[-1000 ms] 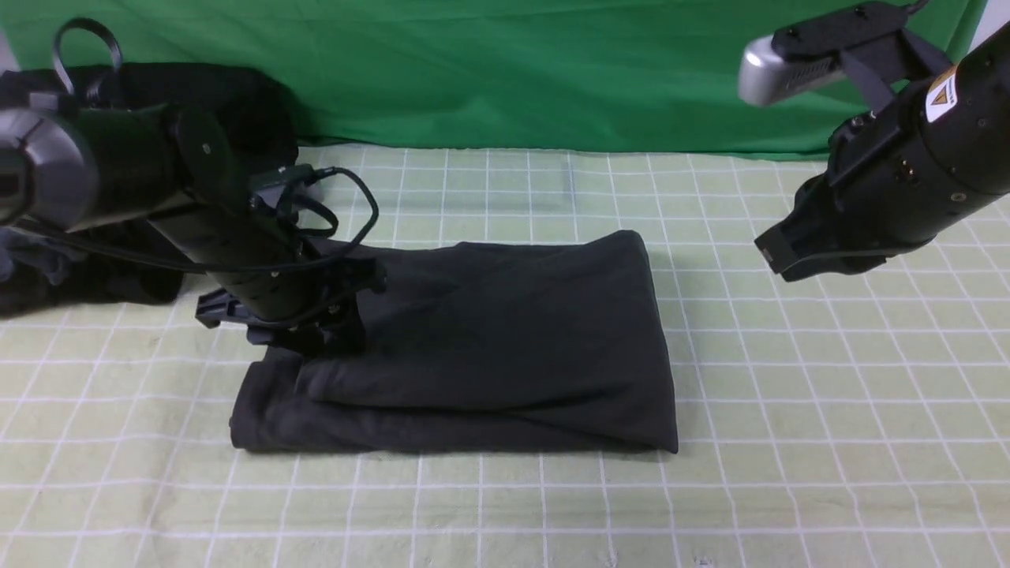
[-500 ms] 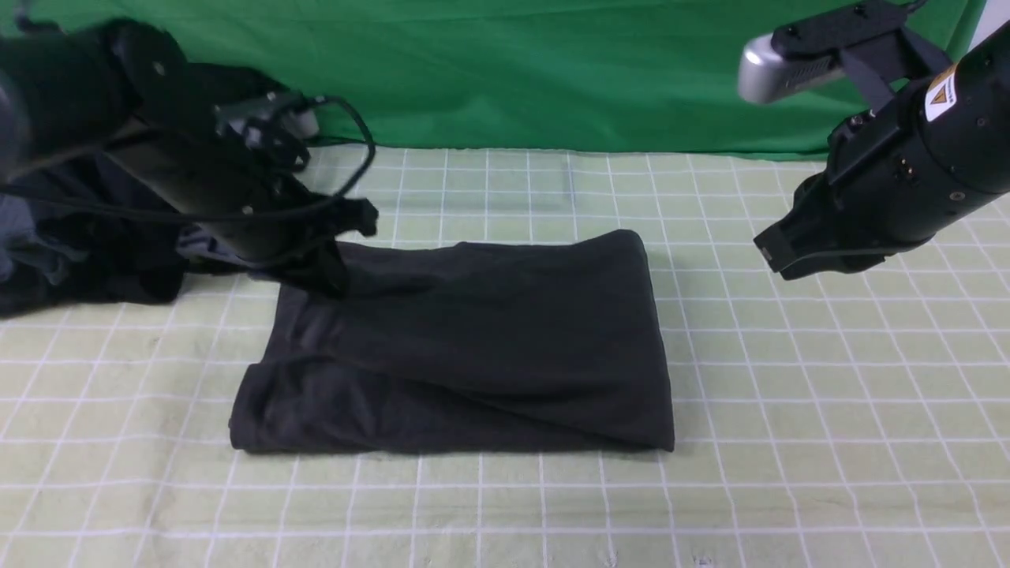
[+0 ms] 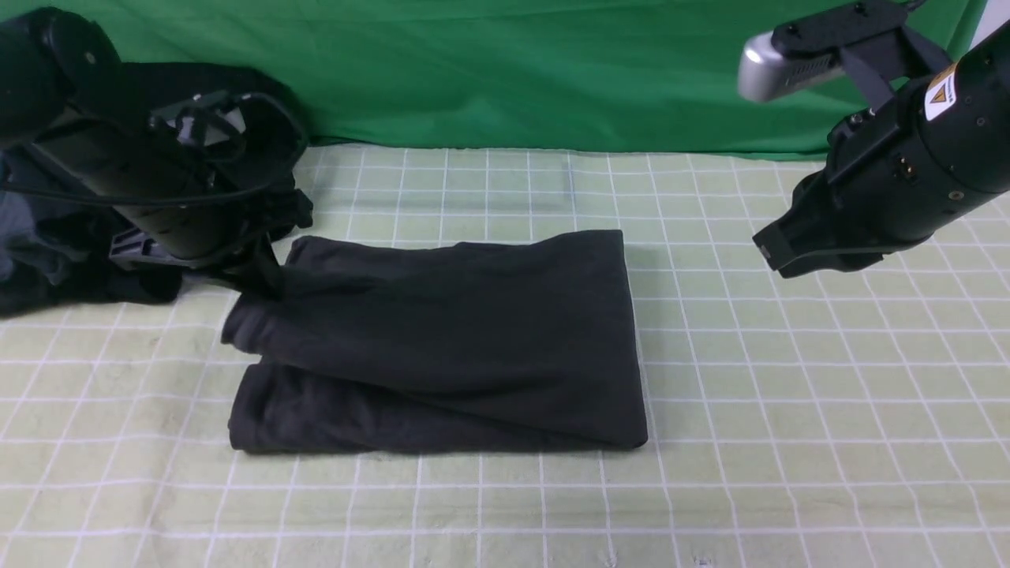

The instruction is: Fold a long-sleeved shirt over a green coffee tablecloth.

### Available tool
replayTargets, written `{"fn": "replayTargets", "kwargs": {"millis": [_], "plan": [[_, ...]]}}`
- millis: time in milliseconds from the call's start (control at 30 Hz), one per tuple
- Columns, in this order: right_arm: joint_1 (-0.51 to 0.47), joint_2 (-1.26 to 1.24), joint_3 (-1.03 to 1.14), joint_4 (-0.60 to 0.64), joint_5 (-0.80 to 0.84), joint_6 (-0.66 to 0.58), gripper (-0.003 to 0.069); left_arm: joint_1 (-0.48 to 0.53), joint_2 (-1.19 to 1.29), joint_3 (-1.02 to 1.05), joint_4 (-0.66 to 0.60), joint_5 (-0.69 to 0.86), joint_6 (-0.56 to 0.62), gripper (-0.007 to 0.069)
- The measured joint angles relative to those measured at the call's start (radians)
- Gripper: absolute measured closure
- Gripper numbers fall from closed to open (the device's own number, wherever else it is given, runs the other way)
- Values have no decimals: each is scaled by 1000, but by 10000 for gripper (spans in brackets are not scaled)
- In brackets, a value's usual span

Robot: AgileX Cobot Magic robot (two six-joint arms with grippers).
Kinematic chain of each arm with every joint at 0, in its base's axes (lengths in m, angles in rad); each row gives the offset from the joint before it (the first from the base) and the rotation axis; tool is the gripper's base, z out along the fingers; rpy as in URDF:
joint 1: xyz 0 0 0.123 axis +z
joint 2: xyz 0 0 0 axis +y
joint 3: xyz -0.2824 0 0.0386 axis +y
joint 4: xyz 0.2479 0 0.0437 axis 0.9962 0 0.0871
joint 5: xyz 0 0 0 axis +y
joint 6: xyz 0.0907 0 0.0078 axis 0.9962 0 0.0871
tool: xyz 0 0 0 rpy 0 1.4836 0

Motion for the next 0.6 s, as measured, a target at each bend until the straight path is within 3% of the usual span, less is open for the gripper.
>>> {"fn": "replayTargets", "kwargs": {"millis": [133, 167, 367, 600], "plan": [[0, 0, 0, 0, 0, 0, 646, 0, 0, 0, 22, 15, 0, 479], [0, 0, 0, 0, 0, 0, 645, 0, -1, 0, 45, 19, 0, 407], [0, 0, 0, 1, 0, 0, 641, 1, -17, -1, 93, 5, -19, 204], [0, 0, 0, 4, -2, 0, 640, 1, 16, -1, 76, 5, -27, 157]]}}
